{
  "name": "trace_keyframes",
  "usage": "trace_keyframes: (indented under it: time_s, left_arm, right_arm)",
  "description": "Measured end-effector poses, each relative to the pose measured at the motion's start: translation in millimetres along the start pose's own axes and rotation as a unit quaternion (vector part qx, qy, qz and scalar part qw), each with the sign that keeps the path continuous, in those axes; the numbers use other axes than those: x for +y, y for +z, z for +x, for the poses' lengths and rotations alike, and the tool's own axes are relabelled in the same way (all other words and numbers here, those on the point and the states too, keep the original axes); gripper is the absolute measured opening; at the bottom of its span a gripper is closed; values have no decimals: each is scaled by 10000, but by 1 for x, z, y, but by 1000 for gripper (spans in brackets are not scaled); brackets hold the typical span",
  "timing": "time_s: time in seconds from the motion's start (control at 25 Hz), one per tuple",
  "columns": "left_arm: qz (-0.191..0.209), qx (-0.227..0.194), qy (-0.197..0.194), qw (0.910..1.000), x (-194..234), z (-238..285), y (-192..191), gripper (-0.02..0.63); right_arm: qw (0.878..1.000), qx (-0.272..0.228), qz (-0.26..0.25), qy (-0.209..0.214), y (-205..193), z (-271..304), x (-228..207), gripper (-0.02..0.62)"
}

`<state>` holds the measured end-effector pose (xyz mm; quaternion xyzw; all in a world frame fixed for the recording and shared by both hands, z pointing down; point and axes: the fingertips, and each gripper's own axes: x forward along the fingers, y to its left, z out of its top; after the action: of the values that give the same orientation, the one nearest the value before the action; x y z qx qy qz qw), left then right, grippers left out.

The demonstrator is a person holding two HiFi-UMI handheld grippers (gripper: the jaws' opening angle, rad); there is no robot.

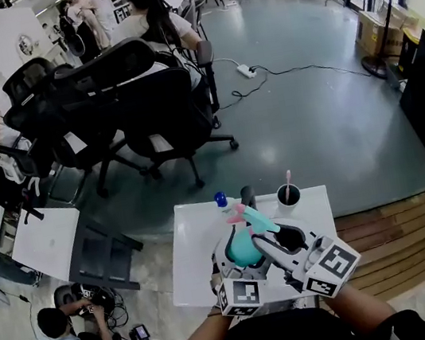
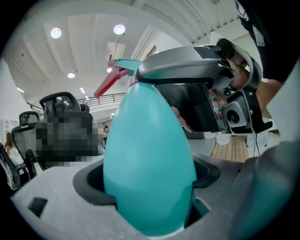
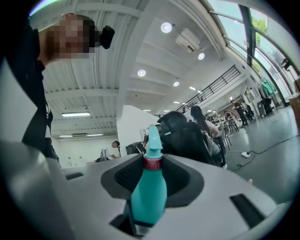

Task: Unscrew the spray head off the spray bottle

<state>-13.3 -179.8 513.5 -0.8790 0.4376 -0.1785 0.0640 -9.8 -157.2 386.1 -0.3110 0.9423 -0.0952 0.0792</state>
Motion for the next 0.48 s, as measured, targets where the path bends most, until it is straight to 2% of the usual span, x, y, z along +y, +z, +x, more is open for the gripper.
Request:
trace_keyframes:
  time_s: [0.16,0.28,0.4,0.48]
  left_arm:
    - [-52,-90,-277,9996,-7,-2,8,470]
    - [-115,-320,-873,9956,-18,-8,16,469]
    - [115,-679,-1699,9831,-33,-19,30,469]
    - [351,-908,-2345,9672,-46,-31,39,469]
  right_arm:
    - [9998,13,-82,157,3,-4,2,132]
    - [9983,0,-253,527,9,-9,9,132]
    - [9909,26,-580,1211,14,-18,24,132]
    - [9811,78,-685,1810,19,-27,40,132]
